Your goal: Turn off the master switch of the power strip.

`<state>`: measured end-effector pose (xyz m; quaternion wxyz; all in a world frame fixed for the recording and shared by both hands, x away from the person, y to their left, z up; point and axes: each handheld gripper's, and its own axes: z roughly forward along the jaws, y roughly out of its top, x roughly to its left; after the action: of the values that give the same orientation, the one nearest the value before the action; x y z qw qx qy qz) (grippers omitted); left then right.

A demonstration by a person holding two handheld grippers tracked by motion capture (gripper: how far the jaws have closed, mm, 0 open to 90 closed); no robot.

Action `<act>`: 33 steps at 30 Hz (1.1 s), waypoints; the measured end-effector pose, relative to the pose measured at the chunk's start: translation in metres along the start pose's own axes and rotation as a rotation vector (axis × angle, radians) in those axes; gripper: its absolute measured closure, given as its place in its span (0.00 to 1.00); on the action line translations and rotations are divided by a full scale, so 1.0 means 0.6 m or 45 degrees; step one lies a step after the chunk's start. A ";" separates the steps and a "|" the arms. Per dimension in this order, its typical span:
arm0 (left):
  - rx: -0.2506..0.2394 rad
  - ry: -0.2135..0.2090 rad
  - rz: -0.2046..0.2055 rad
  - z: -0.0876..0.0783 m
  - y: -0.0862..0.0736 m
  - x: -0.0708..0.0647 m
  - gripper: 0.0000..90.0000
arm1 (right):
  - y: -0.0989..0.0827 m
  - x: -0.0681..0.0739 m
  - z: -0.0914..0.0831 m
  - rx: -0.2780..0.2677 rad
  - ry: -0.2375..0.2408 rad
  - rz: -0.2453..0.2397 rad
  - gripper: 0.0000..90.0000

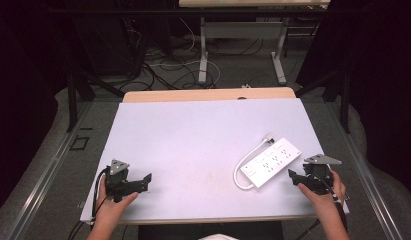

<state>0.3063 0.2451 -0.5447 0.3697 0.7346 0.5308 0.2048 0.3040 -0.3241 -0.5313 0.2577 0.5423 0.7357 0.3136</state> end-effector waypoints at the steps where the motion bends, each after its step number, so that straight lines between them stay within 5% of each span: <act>1: 0.010 0.000 -0.002 -0.001 0.000 0.000 0.05 | 0.004 0.002 -0.003 0.009 -0.009 -0.018 0.45; 12: 0.020 0.002 -0.006 -0.002 0.000 0.001 0.05 | 0.030 0.006 -0.014 0.064 0.032 0.038 0.45; 33: 0.023 0.002 -0.009 -0.001 -0.001 0.003 0.06 | 0.081 0.039 -0.003 0.102 0.109 -0.053 0.45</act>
<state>0.3062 0.2471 -0.5448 0.3632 0.7359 0.5356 0.1991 0.3270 -0.2916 -0.4950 0.2107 0.5227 0.7692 0.3014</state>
